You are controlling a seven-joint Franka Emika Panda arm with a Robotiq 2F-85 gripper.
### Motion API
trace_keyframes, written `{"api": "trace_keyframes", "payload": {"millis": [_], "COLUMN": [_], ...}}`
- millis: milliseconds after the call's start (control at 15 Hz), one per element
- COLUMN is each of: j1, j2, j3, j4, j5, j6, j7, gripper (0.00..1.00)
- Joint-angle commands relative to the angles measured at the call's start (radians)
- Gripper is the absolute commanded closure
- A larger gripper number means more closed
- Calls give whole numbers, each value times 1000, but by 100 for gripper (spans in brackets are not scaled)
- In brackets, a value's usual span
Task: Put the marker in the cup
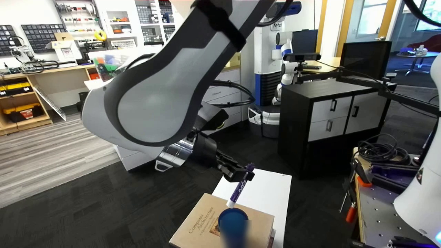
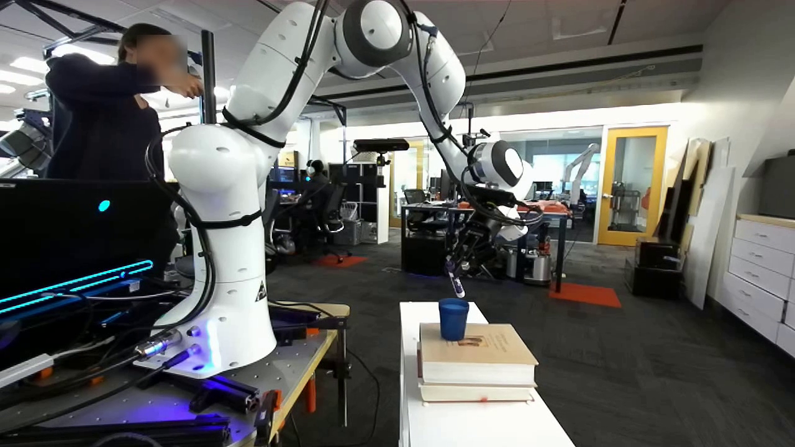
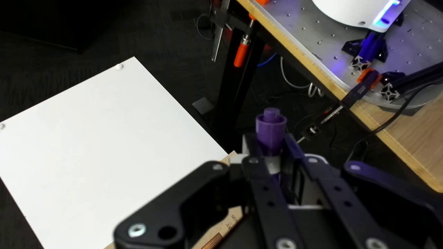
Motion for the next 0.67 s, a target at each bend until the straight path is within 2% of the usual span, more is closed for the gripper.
{"api": "trace_keyframes", "payload": {"millis": [0, 267, 600], "j1": [31, 58, 84], "j2": [86, 167, 248], "j3": [6, 12, 19], "j4": [110, 195, 256], "j5": [-27, -38, -75], "j6": [-111, -165, -167], "j7": [30, 21, -8], "gripper": [95, 95, 95]}}
